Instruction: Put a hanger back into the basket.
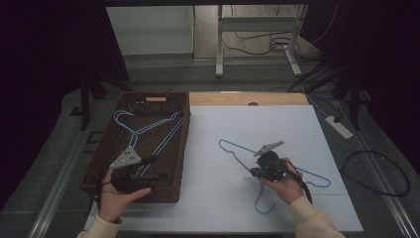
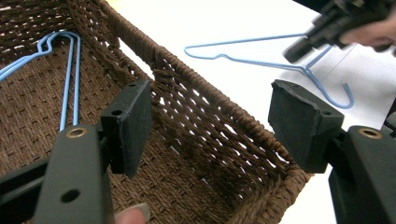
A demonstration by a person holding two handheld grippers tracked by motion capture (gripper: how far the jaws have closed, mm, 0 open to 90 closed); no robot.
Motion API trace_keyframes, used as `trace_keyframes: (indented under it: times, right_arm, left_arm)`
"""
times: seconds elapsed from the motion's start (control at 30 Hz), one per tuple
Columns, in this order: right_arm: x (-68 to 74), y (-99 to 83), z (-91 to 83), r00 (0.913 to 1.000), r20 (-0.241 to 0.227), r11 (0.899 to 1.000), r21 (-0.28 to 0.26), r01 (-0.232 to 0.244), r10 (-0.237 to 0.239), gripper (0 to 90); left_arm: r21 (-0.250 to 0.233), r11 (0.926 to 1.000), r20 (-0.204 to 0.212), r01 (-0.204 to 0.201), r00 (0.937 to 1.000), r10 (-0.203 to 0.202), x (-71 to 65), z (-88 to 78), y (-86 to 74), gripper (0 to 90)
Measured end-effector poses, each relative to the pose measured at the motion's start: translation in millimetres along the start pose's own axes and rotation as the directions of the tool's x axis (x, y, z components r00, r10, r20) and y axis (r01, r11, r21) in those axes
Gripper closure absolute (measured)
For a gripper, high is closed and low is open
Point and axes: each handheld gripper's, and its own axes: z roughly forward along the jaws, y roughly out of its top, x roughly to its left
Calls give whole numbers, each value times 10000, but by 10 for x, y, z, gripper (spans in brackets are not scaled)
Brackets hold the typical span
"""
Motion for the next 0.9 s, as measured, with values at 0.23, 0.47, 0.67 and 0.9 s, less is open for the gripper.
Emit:
trace_keyframes:
  times: [0.23, 0.47, 0.67, 0.9]
  right_arm:
    - [-172, 426, 360, 9982, 54, 9974, -412, -598, 601, 900]
    - [-257, 694, 669, 9956, 318, 9953, -421, -872, 886, 900]
    - [-249, 739, 751, 9955, 78, 9952, -239, -945, 947, 900]
    - [-52, 651, 717, 9975, -594, 9991, 168, -385, 394, 900]
  left_arm:
    - [-32, 10000, -8, 37, 10000, -37, 21, -11, -10, 319]
    - [-59, 10000, -15, 53, 10000, -53, 34, -23, -13, 319]
    - [-85, 9999, -41, 88, 10000, -89, 52, -41, -19, 319]
    - [-47, 10000, -38, 57, 10000, -57, 39, -32, -16, 319]
